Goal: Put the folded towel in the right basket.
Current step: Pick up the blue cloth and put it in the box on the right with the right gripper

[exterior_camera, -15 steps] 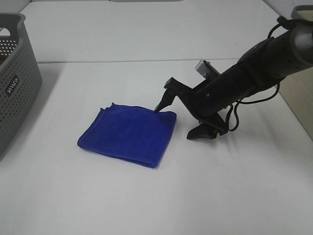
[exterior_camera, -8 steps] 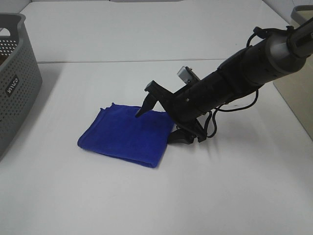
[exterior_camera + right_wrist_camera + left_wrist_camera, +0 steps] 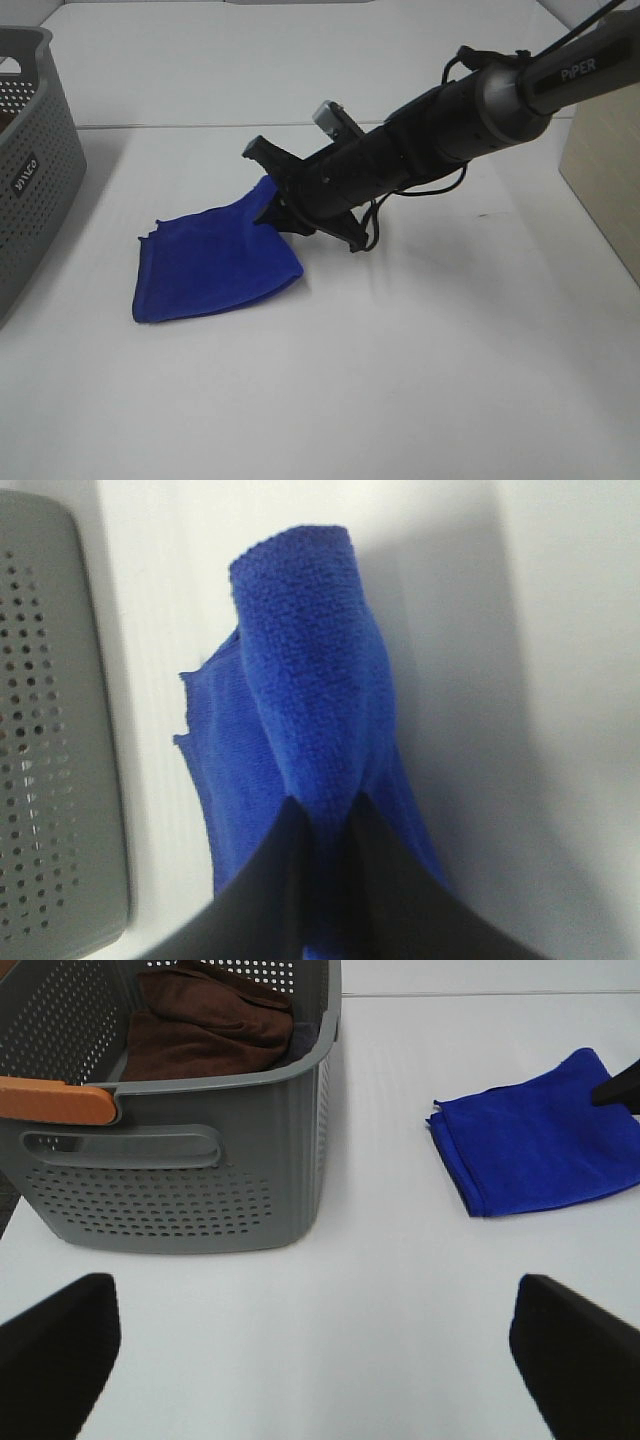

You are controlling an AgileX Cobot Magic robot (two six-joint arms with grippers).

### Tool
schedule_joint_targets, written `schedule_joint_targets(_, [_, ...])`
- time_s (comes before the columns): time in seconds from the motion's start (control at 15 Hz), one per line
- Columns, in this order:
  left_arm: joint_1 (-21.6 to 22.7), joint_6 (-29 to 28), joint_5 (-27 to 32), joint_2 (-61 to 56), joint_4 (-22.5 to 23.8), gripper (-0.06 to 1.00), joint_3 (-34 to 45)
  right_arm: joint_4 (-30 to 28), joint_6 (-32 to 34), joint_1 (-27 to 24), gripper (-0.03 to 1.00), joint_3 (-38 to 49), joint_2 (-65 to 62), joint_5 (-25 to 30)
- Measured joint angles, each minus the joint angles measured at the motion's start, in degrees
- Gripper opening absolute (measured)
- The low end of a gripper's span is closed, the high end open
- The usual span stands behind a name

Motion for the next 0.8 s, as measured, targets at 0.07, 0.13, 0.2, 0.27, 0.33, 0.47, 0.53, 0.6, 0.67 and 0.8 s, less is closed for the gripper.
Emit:
schedule_joint_targets(0.07, [0.0,0.0,0.0,0.0,0.0,0.99,0.0,0.0,-1.3,1.2,0.05,-0.9,0.0,-0.2])
schedule_joint_targets(0.13, [0.0,0.0,0.0,0.0,0.0,0.99,0.0,-0.3,-1.9,2.0,0.05,-1.1,0.0,-0.2])
schedule_joint_targets(0.2, [0.0,0.0,0.0,0.0,0.0,0.99,0.0,-1.4,-2.3,2.2,0.05,-1.3,0.0,0.1])
schedule_joint_targets(0.27, [0.0,0.0,0.0,0.0,0.0,0.99,0.0,-3.5,-2.3,2.2,0.05,-1.3,0.0,0.6])
schedule_joint_targets(0.33, [0.0,0.0,0.0,0.0,0.0,0.99,0.0,-5.0,-2.3,2.1,0.05,-1.3,0.0,1.2])
schedule_joint_targets(0.47, [0.0,0.0,0.0,0.0,0.0,0.99,0.0,-7.0,-2.3,2.1,0.05,-1.3,0.0,3.2])
schedule_joint_targets(0.53, [0.0,0.0,0.0,0.0,0.0,0.99,0.0,-8.5,-2.3,2.1,0.05,-1.4,-0.1,4.1])
schedule_joint_targets(0.6, [0.0,0.0,0.0,0.0,0.0,0.99,0.0,-10.0,-2.3,2.1,0.05,-1.4,-0.6,4.5])
schedule_joint_targets(0.67, [0.0,0.0,0.0,0.0,0.0,0.99,0.0,-11.0,-2.3,1.7,0.05,-1.4,-1.5,5.3])
schedule_joint_targets(0.8, [0.0,0.0,0.0,0.0,0.0,0.99,0.0,-13.2,-2.3,-3.0,0.05,-1.4,-9.3,8.9])
